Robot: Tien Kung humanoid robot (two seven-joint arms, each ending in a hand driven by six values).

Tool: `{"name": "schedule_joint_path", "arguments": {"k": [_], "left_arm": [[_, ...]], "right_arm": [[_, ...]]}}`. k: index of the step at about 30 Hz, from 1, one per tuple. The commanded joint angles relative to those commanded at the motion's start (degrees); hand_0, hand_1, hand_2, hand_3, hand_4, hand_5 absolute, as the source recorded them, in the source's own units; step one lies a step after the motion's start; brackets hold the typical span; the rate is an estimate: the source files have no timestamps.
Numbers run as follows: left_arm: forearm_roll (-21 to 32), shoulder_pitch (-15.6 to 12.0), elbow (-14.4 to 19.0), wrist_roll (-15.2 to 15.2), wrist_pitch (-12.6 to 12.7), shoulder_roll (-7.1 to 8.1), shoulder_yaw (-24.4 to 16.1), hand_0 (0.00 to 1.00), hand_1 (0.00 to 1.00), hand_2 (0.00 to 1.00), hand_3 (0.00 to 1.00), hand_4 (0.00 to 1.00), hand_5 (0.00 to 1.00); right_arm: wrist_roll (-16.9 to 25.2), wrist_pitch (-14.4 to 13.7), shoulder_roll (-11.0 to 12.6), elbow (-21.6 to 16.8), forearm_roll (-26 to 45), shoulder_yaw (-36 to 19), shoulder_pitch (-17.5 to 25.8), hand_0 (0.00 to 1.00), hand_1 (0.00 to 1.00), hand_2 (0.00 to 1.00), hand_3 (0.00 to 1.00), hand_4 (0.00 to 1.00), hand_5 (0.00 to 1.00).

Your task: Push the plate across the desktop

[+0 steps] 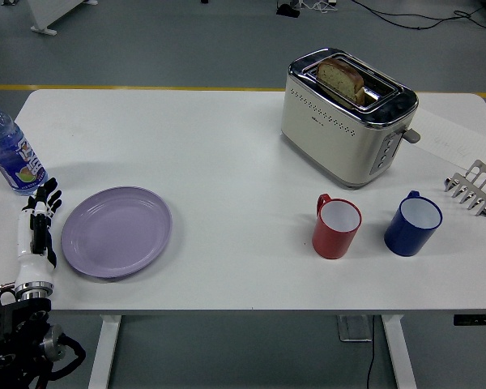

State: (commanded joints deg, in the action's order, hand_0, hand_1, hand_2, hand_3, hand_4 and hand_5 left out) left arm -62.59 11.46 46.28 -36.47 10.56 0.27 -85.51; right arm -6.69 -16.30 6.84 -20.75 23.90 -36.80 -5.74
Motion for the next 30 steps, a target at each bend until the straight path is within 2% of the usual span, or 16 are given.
{"name": "schedule_joint_path", "arguments": {"k": [18,30], "left_arm": [[0.49,1.18,-0.57,0.28,-0.69,-0.27,2.39,0.838,0.857,0.882,0.812,0.550,0.998],[1.04,0.88,1.01,-0.51,-0.17,-0.27,5.34,0.835,0.855,0.879,0.811,0.549,0.998]], "right_arm": [[-0.93,-0.34,-0.06,-0.01,-2.58,-1.30,-0.27,0.542,0.552,0.679,0.698,0.551,0.592],[-2.22,-0.23,-0.11,0.30,-7.25,-3.64,-0.52,0.542,0.553,0.679,0.697,0.547,0.592]]}}
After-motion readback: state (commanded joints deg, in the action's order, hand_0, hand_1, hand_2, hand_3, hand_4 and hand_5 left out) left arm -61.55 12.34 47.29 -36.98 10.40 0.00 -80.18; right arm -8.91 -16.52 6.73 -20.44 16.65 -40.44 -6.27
